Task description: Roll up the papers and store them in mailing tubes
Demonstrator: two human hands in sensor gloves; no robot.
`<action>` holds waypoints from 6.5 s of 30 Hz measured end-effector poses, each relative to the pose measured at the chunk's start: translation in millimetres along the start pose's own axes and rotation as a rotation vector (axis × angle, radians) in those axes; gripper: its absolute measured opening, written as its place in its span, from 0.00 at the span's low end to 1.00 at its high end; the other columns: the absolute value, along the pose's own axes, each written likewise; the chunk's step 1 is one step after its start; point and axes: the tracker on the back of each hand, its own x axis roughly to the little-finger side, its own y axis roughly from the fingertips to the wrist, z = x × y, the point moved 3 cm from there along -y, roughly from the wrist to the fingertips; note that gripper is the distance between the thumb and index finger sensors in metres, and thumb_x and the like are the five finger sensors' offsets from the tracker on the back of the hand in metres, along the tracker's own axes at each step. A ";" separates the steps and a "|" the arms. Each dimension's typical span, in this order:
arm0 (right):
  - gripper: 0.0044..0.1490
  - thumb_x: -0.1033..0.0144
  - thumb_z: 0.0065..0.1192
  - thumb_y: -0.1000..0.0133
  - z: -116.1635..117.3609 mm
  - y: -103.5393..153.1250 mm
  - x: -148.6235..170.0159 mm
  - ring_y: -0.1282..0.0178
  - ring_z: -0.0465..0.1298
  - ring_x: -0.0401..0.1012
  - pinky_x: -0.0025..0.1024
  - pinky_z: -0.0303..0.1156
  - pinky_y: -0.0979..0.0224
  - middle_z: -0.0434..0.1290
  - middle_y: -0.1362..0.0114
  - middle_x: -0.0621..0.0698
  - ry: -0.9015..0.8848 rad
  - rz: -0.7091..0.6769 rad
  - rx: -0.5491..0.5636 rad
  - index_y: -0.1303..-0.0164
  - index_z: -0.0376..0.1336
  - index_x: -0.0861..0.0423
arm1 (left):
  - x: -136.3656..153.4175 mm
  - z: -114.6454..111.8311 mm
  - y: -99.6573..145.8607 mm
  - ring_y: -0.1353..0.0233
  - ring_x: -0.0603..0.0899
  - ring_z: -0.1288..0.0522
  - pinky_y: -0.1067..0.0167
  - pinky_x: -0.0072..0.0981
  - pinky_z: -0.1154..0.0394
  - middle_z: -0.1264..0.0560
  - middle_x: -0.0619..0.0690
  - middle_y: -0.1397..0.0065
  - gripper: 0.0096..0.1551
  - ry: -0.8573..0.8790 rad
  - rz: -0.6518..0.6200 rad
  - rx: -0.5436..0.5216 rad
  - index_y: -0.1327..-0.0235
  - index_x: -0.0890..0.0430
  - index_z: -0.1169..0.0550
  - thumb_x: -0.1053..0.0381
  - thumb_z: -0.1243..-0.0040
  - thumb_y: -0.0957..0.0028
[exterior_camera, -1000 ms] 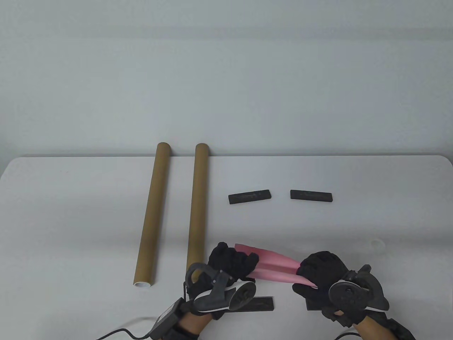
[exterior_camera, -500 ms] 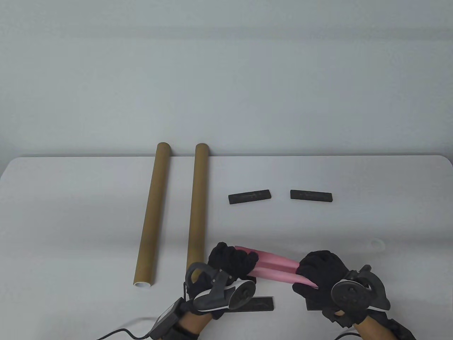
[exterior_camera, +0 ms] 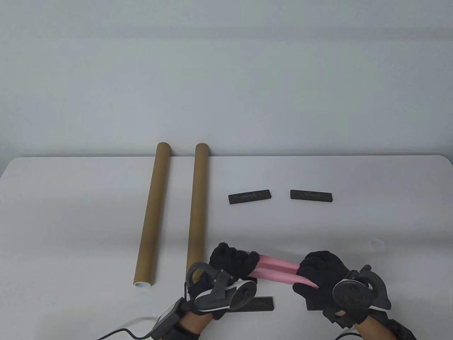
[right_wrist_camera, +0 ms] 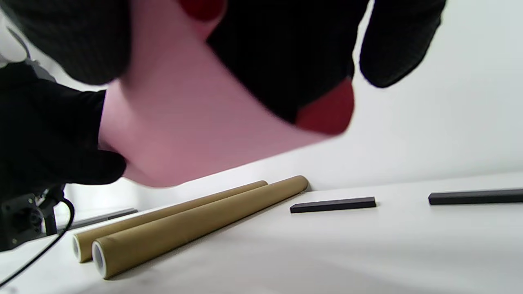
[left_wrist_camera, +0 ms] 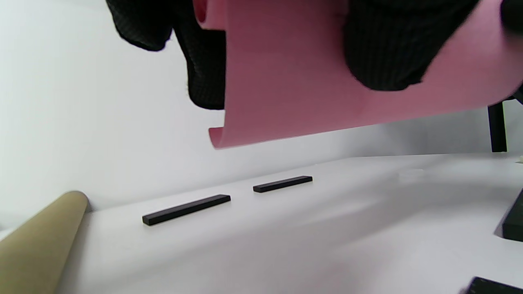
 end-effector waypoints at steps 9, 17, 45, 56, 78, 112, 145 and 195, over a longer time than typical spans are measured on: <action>0.34 0.44 0.73 0.49 1.1 0.4 -6.5 0.26 0.74 0.59 0.66 0.68 0.27 0.76 0.29 0.55 0.083 -0.032 -0.004 0.39 0.73 0.52 | 4.0 -2.2 -0.7 0.49 0.47 0.13 0.29 0.52 0.28 0.15 0.39 0.52 0.38 0.038 0.013 0.025 0.40 0.44 0.22 0.27 0.39 0.62; 0.41 0.34 0.67 0.51 -1.1 1.1 -0.8 0.28 0.75 0.60 0.67 0.69 0.28 0.77 0.31 0.56 0.017 -0.007 0.013 0.40 0.74 0.54 | 3.1 1.7 -0.7 0.50 0.47 0.13 0.30 0.52 0.27 0.15 0.39 0.53 0.36 0.033 0.010 0.008 0.41 0.44 0.22 0.28 0.38 0.62; 0.40 0.42 0.74 0.50 -0.9 0.9 -8.0 0.24 0.72 0.61 0.69 0.66 0.26 0.73 0.25 0.56 0.046 -0.052 -0.008 0.33 0.70 0.54 | 3.7 -1.9 -0.7 0.51 0.47 0.12 0.29 0.52 0.27 0.15 0.39 0.55 0.40 0.050 0.005 0.030 0.41 0.44 0.21 0.25 0.43 0.65; 0.43 0.34 0.70 0.53 -0.7 0.4 -7.4 0.28 0.76 0.60 0.68 0.69 0.28 0.76 0.30 0.56 0.051 -0.047 -0.012 0.38 0.73 0.54 | 0.2 -4.2 -1.7 0.51 0.47 0.12 0.29 0.52 0.28 0.15 0.39 0.55 0.38 0.052 -0.027 0.050 0.41 0.44 0.22 0.27 0.41 0.62; 0.35 0.34 0.63 0.50 4.3 -3.1 -4.2 0.45 0.85 0.56 0.65 0.74 0.33 0.86 0.50 0.54 -0.025 -0.013 -0.056 0.60 0.81 0.54 | -6.6 -4.0 1.9 0.38 0.51 0.17 0.27 0.55 0.31 0.20 0.42 0.40 0.40 -0.003 -0.052 0.020 0.33 0.44 0.29 0.30 0.39 0.60; 0.32 0.40 0.73 0.50 15.3 -5.4 -7.2 0.38 0.83 0.56 0.65 0.73 0.32 0.82 0.41 0.54 0.083 -0.010 -0.168 0.47 0.77 0.53 | -10.1 -7.7 -4.3 0.47 0.48 0.12 0.29 0.52 0.28 0.15 0.40 0.49 0.42 0.027 -0.102 0.053 0.38 0.44 0.23 0.26 0.38 0.65; 0.35 0.42 0.72 0.44 -5.9 -2.5 24.2 0.32 0.79 0.56 0.61 0.73 0.29 0.76 0.30 0.53 -0.674 0.165 0.104 0.32 0.71 0.52 | 0.3 -6.0 -5.4 0.29 0.56 0.20 0.27 0.56 0.30 0.24 0.46 0.29 0.51 0.194 0.012 0.138 0.27 0.44 0.32 0.22 0.45 0.64; 0.36 0.40 0.72 0.47 -27.3 15.6 54.3 0.41 0.83 0.55 0.61 0.76 0.36 0.81 0.39 0.56 -0.201 0.297 0.234 0.41 0.75 0.56 | 289.7 -81.5 50.7 0.35 0.58 0.19 0.34 0.54 0.18 0.36 0.58 0.28 0.56 0.168 1.329 0.655 0.27 0.55 0.46 0.40 0.27 0.59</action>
